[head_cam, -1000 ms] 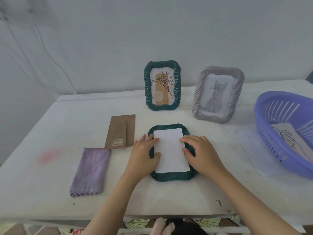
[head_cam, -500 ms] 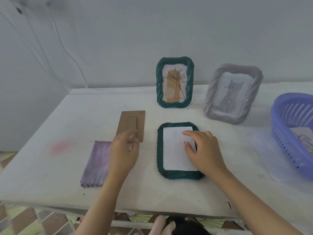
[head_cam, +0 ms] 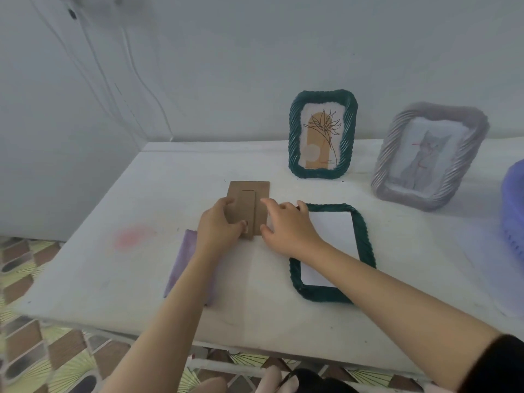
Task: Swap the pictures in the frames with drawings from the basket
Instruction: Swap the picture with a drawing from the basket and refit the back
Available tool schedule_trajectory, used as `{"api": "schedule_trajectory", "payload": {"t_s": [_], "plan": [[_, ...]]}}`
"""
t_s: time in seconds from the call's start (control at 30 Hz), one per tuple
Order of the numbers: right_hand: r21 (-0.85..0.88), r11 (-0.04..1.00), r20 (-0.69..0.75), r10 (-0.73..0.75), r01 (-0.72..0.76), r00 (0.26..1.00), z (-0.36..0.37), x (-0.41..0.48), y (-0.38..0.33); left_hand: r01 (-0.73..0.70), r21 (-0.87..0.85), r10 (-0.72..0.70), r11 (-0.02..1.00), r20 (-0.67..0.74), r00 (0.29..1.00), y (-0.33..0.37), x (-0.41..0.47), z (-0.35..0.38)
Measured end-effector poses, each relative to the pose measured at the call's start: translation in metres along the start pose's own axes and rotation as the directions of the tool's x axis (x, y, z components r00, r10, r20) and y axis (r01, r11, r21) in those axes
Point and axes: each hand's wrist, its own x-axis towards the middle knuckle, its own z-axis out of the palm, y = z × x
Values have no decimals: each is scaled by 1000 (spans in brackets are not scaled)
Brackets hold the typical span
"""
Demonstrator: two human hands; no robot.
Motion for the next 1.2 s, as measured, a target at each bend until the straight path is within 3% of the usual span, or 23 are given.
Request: {"api": "schedule_trajectory", "payload": {"t_s": [0.2, 0.47, 0.53, 0.63, 0.73, 0.9, 1.07, 1.2], "plan": [[310, 947, -47, 103, -84, 994, -4, 2, -4, 28, -362, -31, 932, -4, 1000, 5, 4, -8], [538, 842, -186, 144, -22, 972, -14, -11, 9, 70, -619, -35, 782, 68, 997, 31, 4, -27], [650, 760, -200, 191, -16, 961, -22, -17, 12, 64, -675, -18, 735, 75, 997, 37, 0, -27], [840, 538, -253, 282, 66, 925, -38, -28, 18, 75, -721, 5, 689, 108, 994, 46, -11, -18], [872, 478, -297, 352, 103, 887, -49, -41, 29, 81, -714, 63, 696, 173, 983, 57, -27, -3], [836, 548, -263, 420, -12, 868, -59, -67, 58, 18, -588, 153, 808, 239, 959, 63, -48, 18], [772, 620, -206, 456, -143, 866, -60, -91, 76, -111, -357, 214, 927, 262, 941, 59, -61, 38], [768, 618, -163, 442, -167, 882, -57, -99, 82, -154, -249, 223, 956, 279, 934, 51, -65, 46]]}}
